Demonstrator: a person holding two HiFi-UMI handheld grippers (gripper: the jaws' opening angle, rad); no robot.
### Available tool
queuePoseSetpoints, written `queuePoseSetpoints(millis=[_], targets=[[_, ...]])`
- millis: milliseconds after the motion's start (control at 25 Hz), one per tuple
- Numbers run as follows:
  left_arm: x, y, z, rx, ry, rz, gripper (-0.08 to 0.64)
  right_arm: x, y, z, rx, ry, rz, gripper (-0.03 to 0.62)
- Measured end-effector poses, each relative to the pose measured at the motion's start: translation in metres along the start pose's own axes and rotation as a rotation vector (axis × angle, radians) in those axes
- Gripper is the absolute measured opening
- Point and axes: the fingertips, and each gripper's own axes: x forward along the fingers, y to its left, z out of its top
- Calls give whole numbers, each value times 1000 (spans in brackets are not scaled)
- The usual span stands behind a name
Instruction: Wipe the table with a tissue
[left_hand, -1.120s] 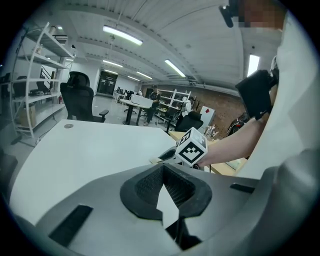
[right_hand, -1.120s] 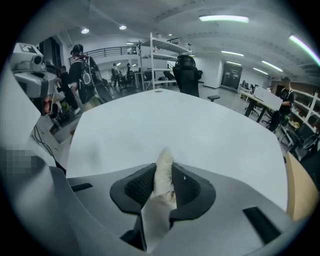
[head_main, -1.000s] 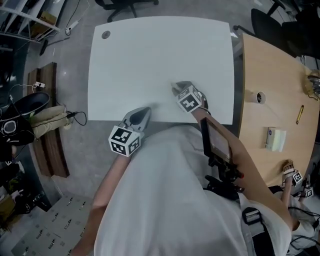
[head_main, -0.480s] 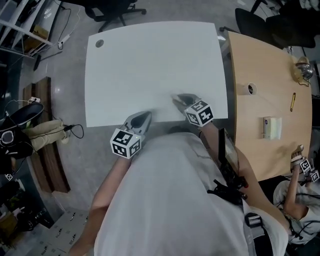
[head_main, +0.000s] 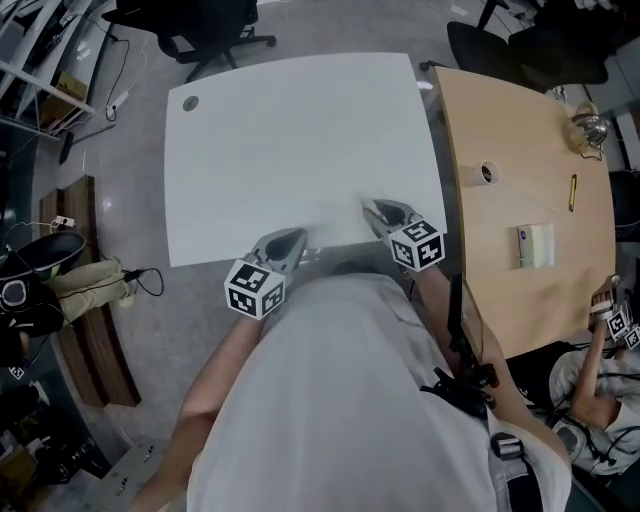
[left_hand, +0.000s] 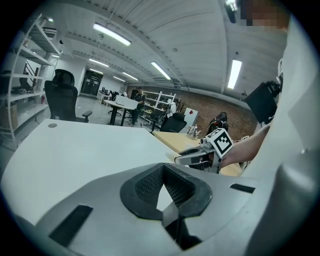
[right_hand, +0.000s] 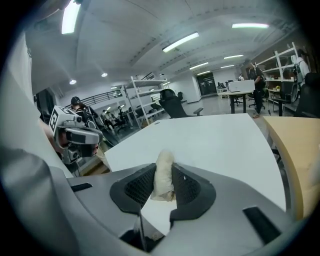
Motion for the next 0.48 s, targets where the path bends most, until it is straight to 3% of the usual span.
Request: queuePoseSetpoints(millis=[120,240,480], targets=[[-1,0,0,1,-4,11,5,9,-9,-8,-61,56,-8,97],[-5,6,3,-7,-18,43,5,31,-18,-15,-189,169,-3,97],[-22,28,-2,-74,-28,144,5,100,0,-7,-431,337,142,97]])
